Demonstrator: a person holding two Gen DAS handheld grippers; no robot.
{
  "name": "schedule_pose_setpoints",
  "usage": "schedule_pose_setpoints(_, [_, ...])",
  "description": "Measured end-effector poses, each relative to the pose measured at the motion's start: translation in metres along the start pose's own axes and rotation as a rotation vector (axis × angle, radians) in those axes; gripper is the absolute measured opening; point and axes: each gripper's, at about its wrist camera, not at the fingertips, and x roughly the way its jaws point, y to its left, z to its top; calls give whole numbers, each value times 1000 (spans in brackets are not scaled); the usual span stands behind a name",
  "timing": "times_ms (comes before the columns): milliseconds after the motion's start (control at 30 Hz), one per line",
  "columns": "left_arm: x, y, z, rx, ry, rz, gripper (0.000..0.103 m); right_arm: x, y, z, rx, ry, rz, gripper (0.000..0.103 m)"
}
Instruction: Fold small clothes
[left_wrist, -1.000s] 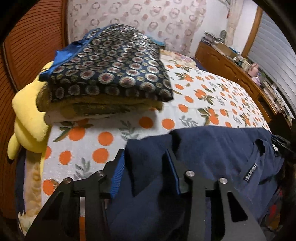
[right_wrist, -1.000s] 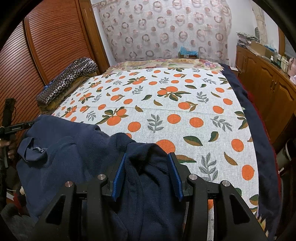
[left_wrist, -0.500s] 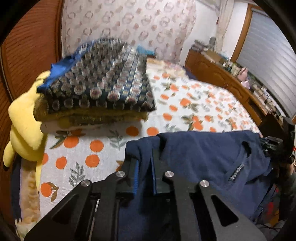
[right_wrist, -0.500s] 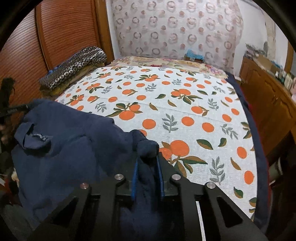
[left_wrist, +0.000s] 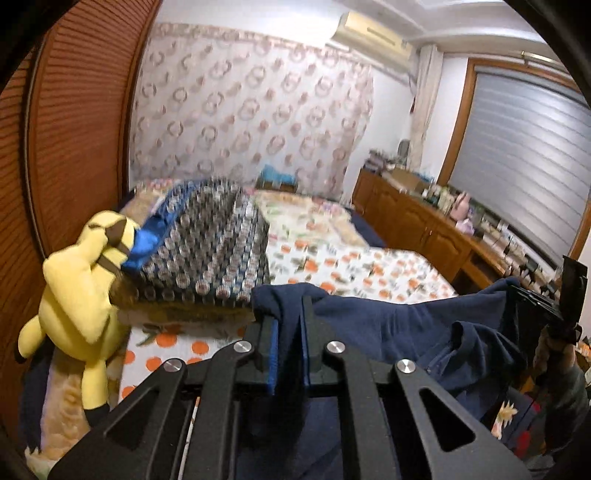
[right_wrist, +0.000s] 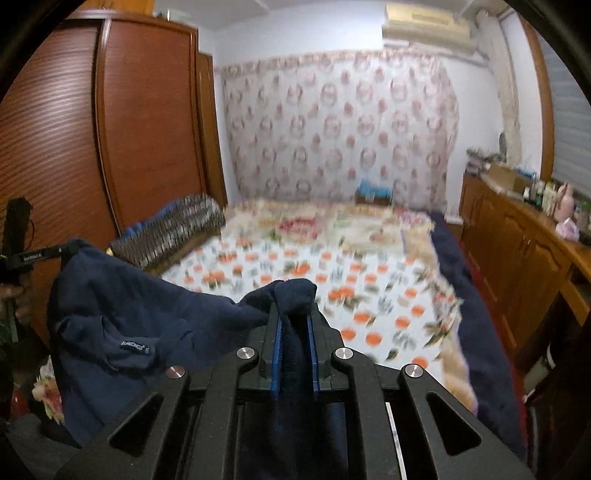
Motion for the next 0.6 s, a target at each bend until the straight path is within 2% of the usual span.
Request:
schedule_pose_setpoints(333, [-50,-13,24,10,-127,-13,10,-77,6,10,-22,-133,11,11])
schedule_pose_setpoints(500, [-88,-35,51,70,-230,-25,9,-117,10,21,-36,-212,63,11])
schedule_pose_setpoints(600, [-107,-49,68,103,-287,-31,10,-142,13,31,-87,-250,67,11])
